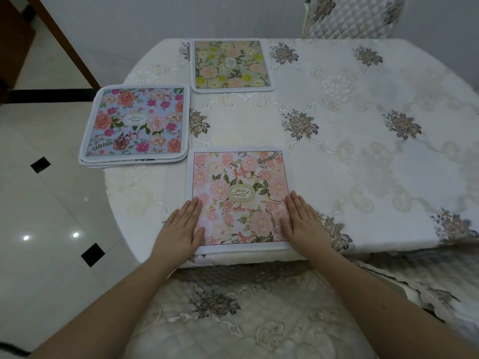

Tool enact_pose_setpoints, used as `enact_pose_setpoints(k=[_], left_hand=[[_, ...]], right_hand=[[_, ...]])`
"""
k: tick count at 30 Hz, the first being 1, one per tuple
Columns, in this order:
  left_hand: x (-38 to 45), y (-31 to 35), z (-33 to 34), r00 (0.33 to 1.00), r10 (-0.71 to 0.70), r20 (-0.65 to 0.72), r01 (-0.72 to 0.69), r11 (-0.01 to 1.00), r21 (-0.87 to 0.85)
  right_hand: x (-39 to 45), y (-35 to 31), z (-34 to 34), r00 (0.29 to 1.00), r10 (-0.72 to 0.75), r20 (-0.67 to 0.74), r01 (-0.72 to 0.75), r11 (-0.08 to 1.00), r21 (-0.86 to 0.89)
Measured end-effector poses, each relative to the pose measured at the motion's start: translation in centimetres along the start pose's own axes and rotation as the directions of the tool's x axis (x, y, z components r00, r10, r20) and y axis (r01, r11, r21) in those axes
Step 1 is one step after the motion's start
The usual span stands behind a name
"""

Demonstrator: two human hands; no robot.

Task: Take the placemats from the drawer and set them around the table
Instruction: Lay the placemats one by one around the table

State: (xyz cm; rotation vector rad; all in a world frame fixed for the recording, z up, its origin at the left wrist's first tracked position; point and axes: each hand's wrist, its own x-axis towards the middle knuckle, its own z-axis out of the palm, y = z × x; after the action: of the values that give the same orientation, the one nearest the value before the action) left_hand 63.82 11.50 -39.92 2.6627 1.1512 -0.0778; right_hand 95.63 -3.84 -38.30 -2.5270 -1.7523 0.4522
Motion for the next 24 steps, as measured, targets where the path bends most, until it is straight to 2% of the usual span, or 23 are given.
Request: enact_pose_setpoints(k=[4,7,10,12,16,21,24], left_hand=[[-0.1,-0.8,-0.4,1.000,0.008,-0.008,-0.008,1.000,0.026],[0.6,-0.4,-1.0,0.999,-0.004,-0.053,0.005,1.000,0.015],[2.9,1.5,-1.7,0.992,-0.089,-0.094,0.080,0.992,-0.097],[5.0,3.0,-2.1,0.988,-0.119,-0.102,0.100,0.980,-0.170],[7.8,4.4,-1.6,0.995,-0.086,-0.047,0.079,0.989,-0.129],[7.4,3.2,-0.6,0.995,-0.097,-0.033,0.094,0.993,-0.064],[7.0,2.4,-0.6,0.994,-0.109,-0.022,0.108,0.993,-0.049]], right_hand=[[0.1,-0.3,-0.3,1.000,0.005,-0.012,-0.005,1.000,-0.027],[0.9,-1.7,-0.7,0.995,0.016,-0.096,-0.015,1.000,0.009],[2.7,-4.0,-1.1,0.991,0.011,-0.131,-0.003,0.998,0.064],[4.1,-5.9,-1.0,0.991,-0.001,-0.131,0.009,0.998,0.061],[6.6,-8.4,-0.4,0.996,-0.047,-0.075,0.052,0.996,0.070],[7.1,-5.7,0.4,0.992,-0.105,-0.064,0.107,0.994,0.023],[6.8,-4.0,0.2,0.994,-0.076,-0.075,0.076,0.997,-0.005]])
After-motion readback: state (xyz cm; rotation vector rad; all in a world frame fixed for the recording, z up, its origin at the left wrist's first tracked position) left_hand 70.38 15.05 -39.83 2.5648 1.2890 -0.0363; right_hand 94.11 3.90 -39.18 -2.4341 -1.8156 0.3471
